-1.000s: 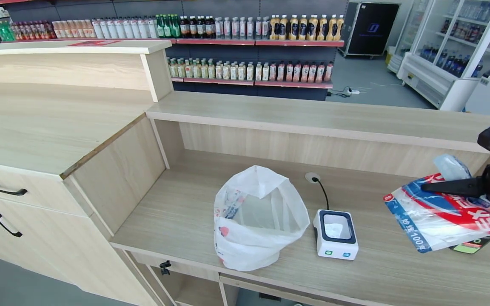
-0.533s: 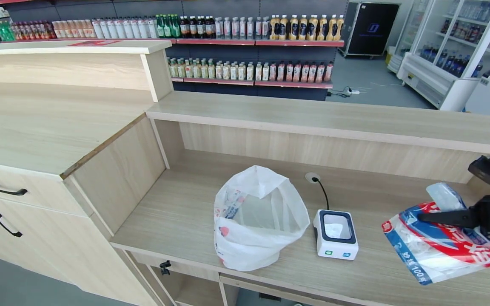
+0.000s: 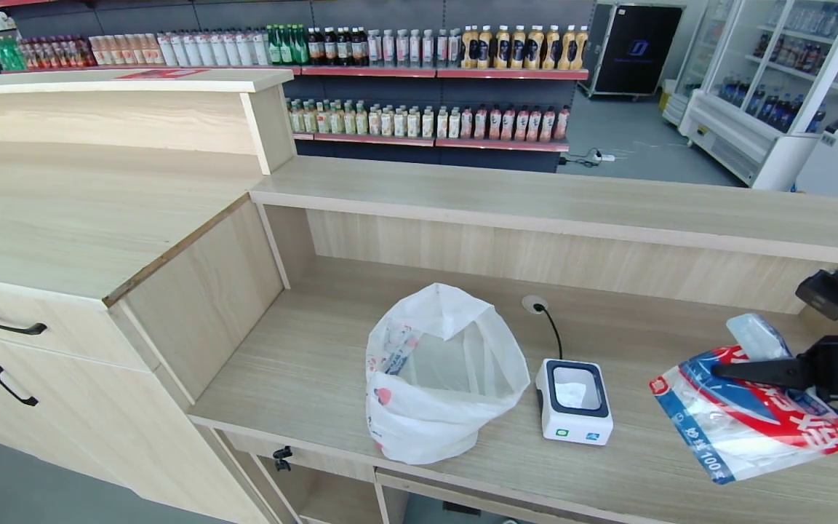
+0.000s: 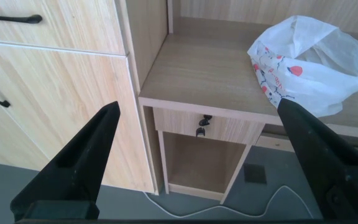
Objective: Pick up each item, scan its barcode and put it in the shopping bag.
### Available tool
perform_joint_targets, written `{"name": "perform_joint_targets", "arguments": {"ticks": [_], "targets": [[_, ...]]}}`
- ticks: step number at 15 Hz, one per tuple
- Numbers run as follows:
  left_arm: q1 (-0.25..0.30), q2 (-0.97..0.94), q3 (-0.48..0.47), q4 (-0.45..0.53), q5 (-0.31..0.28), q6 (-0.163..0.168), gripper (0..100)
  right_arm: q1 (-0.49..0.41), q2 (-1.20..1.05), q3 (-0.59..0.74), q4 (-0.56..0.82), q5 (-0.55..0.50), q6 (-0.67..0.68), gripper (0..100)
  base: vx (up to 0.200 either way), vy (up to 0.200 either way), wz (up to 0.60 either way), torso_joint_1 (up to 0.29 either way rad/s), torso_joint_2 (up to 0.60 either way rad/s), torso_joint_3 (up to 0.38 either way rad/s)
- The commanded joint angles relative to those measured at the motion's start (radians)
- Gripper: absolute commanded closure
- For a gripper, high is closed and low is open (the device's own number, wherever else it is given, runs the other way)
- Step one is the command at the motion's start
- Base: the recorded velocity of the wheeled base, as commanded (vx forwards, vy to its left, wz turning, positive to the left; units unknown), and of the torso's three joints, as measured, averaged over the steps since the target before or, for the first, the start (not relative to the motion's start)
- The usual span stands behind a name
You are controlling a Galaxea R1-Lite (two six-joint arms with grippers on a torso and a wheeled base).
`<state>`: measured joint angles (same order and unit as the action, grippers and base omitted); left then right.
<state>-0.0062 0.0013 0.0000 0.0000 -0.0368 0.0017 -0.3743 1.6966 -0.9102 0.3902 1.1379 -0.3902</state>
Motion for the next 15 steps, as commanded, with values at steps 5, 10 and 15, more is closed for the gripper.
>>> {"name": "perform_joint_targets", "arguments": {"ticks": [5, 10, 15], "targets": [[0.0, 0.0, 0.0, 0.0, 0.0, 0.0, 0, 0.014, 0.097, -0.035, -0.102, -0.003, -0.007, 100, 0.0, 0.0, 0.0, 0.0, 0.0, 0.0], [0.0, 0.0, 0.0, 0.0, 0.0, 0.0, 0, 0.037, 0.101, -0.024, -0.099, 0.006, -0.006, 100, 0.0, 0.0, 0.0, 0.0, 0.0, 0.0], [0.0, 0.0, 0.0, 0.0, 0.0, 0.0, 0, 0.063, 0.12, -0.024, -0.103, 0.008, -0.002, 100, 0.0, 0.0, 0.0, 0.0, 0.0, 0.0]]}}
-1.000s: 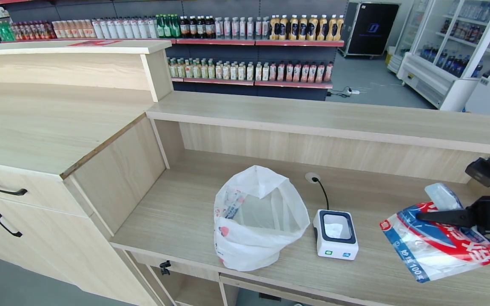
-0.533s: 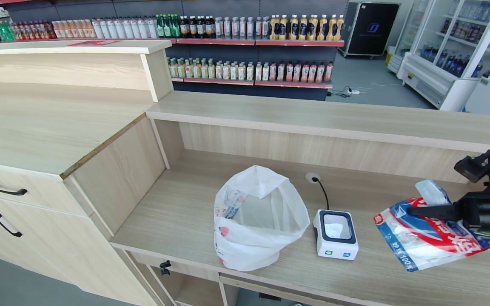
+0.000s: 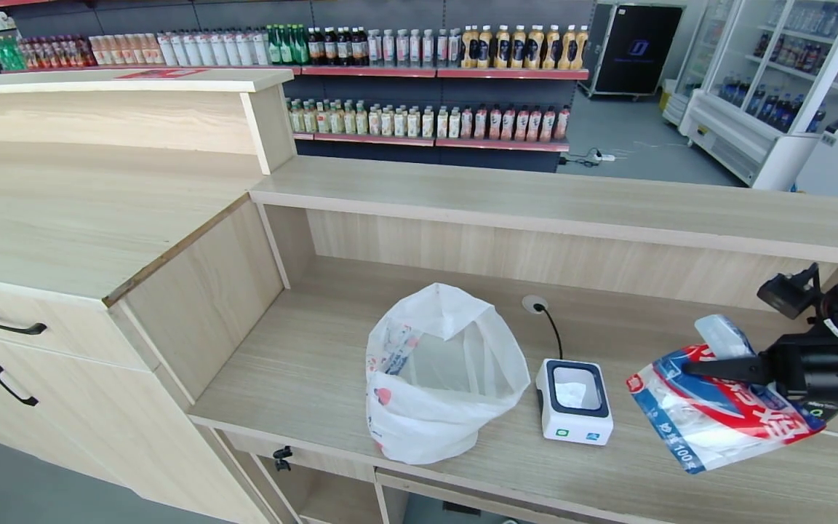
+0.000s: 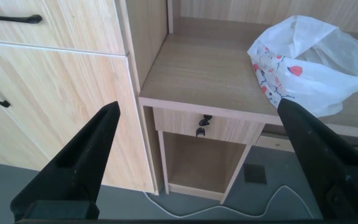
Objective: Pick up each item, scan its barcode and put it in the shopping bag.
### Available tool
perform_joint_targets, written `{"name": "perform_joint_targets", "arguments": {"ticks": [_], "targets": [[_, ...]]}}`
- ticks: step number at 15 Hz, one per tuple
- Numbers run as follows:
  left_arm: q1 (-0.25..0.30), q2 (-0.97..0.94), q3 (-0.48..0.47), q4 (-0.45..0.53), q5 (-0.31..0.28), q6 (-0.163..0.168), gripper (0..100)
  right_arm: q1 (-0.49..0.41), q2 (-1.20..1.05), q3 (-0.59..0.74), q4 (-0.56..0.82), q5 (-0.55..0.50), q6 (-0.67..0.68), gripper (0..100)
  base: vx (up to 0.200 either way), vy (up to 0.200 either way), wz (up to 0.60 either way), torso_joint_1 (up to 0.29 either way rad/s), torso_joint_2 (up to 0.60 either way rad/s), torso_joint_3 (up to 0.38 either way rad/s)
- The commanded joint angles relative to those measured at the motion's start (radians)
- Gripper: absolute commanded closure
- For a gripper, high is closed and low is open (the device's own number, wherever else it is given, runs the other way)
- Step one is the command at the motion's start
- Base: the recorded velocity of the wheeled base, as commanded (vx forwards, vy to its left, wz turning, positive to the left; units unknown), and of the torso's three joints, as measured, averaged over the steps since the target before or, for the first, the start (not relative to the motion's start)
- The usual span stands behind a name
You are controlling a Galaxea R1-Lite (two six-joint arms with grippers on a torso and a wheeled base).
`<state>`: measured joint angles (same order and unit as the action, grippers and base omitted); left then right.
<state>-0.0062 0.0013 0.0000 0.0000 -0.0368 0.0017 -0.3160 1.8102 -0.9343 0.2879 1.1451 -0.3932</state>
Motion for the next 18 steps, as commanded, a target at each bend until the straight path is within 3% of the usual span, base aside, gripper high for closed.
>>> {"name": "perform_joint_targets", "arguments": {"ticks": [1, 7, 11, 13, 14, 18], "targets": [[0.0, 0.0, 0.0, 0.0, 0.0, 0.0, 0, 0.006, 0.008, 0.0, -0.001, 0.001, 0.0, 100, 0.0, 0.0, 0.0, 0.0, 0.0, 0.0], [0.0, 0.0, 0.0, 0.0, 0.0, 0.0, 0, 0.011, -0.086, 0.002, -0.047, -0.024, -0.009, 100, 0.0, 0.0, 0.0, 0.0, 0.0, 0.0], [0.0, 0.0, 0.0, 0.0, 0.0, 0.0, 0, -0.063, -0.459, 0.037, -0.033, -0.277, -0.018, 100, 0.0, 0.0, 0.0, 0.0, 0.0, 0.0], [0.0, 0.0, 0.0, 0.0, 0.0, 0.0, 0, 0.0, -0.672, 0.126, 0.007, -0.568, 0.004, 100, 0.0, 0.0, 0.0, 0.0, 0.0, 0.0], [0.0, 0.0, 0.0, 0.0, 0.0, 0.0, 0, 0.043, -0.73, 0.153, 0.007, -0.636, 0.004, 100, 0.0, 0.0, 0.0, 0.0, 0.0, 0.0], [0.0, 0.0, 0.0, 0.0, 0.0, 0.0, 0, 0.136, -0.781, 0.166, -0.055, -0.686, 0.007, 100, 0.0, 0.0, 0.15, -0.002, 0.0, 0.001]]}}
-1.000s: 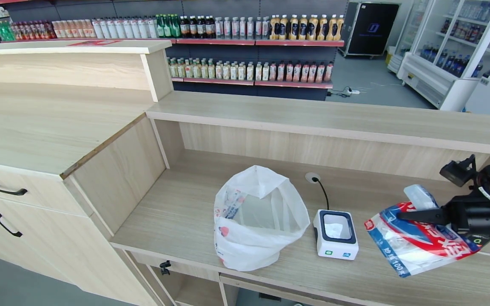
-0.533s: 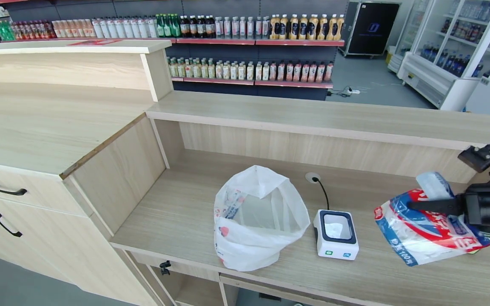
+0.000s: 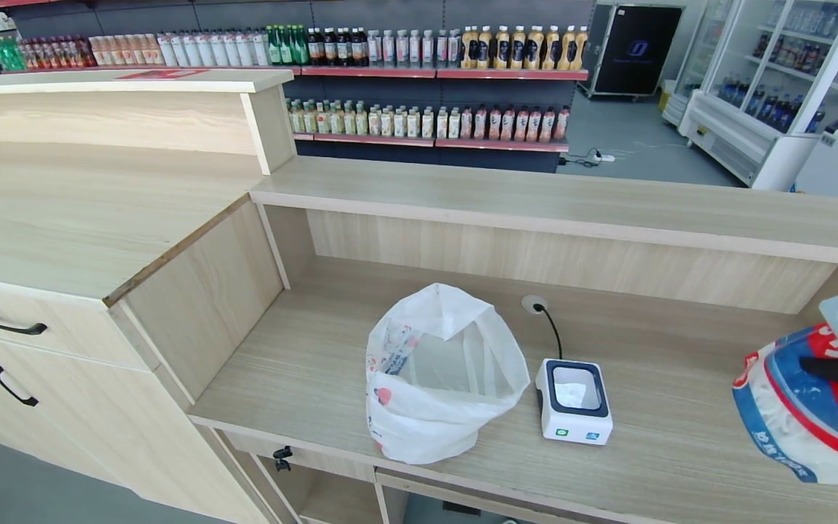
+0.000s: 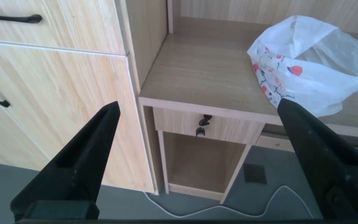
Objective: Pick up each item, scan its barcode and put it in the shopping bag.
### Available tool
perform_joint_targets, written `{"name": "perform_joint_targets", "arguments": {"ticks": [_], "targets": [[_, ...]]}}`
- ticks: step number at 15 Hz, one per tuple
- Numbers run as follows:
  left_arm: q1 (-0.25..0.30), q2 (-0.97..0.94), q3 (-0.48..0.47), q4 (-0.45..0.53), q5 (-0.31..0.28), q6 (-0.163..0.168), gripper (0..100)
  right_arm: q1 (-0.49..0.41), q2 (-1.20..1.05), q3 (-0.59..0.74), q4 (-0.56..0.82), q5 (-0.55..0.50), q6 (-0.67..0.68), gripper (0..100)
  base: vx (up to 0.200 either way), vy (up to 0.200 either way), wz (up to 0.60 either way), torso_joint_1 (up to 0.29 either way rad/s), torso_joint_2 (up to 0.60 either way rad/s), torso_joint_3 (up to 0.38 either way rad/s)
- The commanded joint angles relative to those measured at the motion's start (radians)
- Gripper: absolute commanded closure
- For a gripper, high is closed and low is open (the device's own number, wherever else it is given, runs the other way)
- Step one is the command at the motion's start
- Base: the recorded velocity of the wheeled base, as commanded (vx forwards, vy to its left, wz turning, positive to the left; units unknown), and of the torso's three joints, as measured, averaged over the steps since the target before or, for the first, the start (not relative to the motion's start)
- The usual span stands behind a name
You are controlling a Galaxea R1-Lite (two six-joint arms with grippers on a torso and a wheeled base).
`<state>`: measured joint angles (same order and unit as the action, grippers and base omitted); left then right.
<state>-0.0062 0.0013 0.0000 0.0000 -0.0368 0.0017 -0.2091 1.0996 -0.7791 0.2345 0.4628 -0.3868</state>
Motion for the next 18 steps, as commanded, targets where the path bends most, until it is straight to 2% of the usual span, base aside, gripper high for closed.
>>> {"name": "perform_joint_targets", "arguments": {"ticks": [1, 3, 5, 8, 9, 11, 14, 18], "targets": [[0.0, 0.0, 0.0, 0.0, 0.0, 0.0, 0, 0.05, -0.055, 0.008, -0.075, -0.029, 0.028, 100, 0.0, 0.0, 0.6, 0.002, 0.0, 0.002], [0.0, 0.0, 0.0, 0.0, 0.0, 0.0, 0, 0.136, 0.011, -0.031, -0.196, -0.115, 0.129, 100, 0.0, 0.0, 0.6, 0.002, 0.0, 0.005], [0.0, 0.0, 0.0, 0.0, 0.0, 0.0, 0, 0.206, 0.097, -0.08, -0.256, -0.204, 0.161, 100, 0.0, 0.0, 0.6, 0.007, 0.0, 0.002], [0.0, 0.0, 0.0, 0.0, 0.0, 0.0, 0, 0.28, 0.252, -0.112, -0.308, -0.225, 0.149, 100, 0.0, 0.0, 0.6, -0.001, 0.0, 0.005], [0.0, 0.0, 0.0, 0.0, 0.0, 0.0, 0, 0.298, 0.299, -0.118, -0.311, -0.225, 0.137, 100, 0.0, 0.0, 0.0, 0.0, 0.0, 0.0], [0.0, 0.0, 0.0, 0.0, 0.0, 0.0, 0, 0.32, 0.396, -0.141, -0.336, -0.225, 0.135, 100, 0.0, 0.0, 0.0, 0.0, 0.0, 0.0], [0.0, 0.0, 0.0, 0.0, 0.0, 0.0, 0, 0.318, 0.603, -0.15, -0.523, -0.223, 0.12, 100, 0.0, 0.0, 0.0, 0.0, 0.0, 0.0], [0.0, 0.0, 0.0, 0.0, 0.0, 0.0, 0, 0.315, 0.707, -0.146, -0.557, -0.223, 0.1, 100, 0.0, 0.0, 0.0, 0.0, 0.0, 0.0]]}}
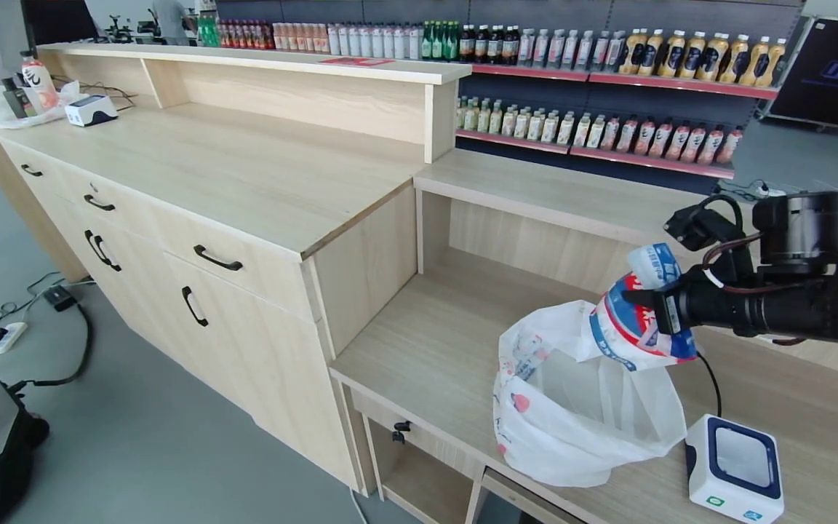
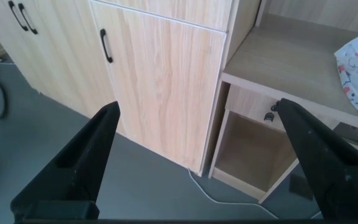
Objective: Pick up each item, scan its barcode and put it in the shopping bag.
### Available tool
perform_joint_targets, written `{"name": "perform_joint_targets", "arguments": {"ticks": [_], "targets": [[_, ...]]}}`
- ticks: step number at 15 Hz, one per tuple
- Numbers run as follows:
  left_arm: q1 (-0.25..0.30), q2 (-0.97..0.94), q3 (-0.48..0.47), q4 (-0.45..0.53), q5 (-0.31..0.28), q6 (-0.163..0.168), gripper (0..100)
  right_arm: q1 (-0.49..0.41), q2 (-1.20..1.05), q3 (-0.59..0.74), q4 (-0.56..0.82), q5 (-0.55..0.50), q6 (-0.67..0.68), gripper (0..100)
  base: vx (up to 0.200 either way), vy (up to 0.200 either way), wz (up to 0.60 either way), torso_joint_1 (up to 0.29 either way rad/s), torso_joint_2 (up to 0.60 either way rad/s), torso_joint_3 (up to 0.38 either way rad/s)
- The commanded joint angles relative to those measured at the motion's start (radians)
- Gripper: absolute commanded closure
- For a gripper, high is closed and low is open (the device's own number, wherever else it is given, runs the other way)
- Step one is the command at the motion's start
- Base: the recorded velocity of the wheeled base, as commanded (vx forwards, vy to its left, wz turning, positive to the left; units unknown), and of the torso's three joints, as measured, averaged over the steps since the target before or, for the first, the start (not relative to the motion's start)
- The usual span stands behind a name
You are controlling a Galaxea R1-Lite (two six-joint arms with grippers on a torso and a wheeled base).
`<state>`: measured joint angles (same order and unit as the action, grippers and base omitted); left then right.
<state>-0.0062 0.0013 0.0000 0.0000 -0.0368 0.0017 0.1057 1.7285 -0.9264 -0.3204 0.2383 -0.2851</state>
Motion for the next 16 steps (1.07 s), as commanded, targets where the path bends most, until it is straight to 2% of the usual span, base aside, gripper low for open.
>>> {"name": "perform_joint_targets", "arguments": {"ticks": [1, 5, 8, 16], "targets": [[0.0, 0.0, 0.0, 0.0, 0.0, 0.0, 0, 0.0, 0.102, -0.003, -0.005, 0.001, -0.005, 100, 0.0, 0.0, 0.0, 0.0, 0.0, 0.0], [0.0, 0.0, 0.0, 0.0, 0.0, 0.0, 0, 0.006, 0.2, -0.037, -0.072, 0.001, -0.005, 100, 0.0, 0.0, 0.0, 0.0, 0.0, 0.0], [0.0, 0.0, 0.0, 0.0, 0.0, 0.0, 0, 0.008, 0.256, -0.078, -0.078, 0.001, -0.019, 100, 0.0, 0.0, 0.0, 0.0, 0.0, 0.0], [0.0, 0.0, 0.0, 0.0, 0.0, 0.0, 0, 0.008, 0.335, -0.086, -0.078, 0.003, -0.032, 100, 0.0, 0.0, 0.0, 0.0, 0.0, 0.0]]}}
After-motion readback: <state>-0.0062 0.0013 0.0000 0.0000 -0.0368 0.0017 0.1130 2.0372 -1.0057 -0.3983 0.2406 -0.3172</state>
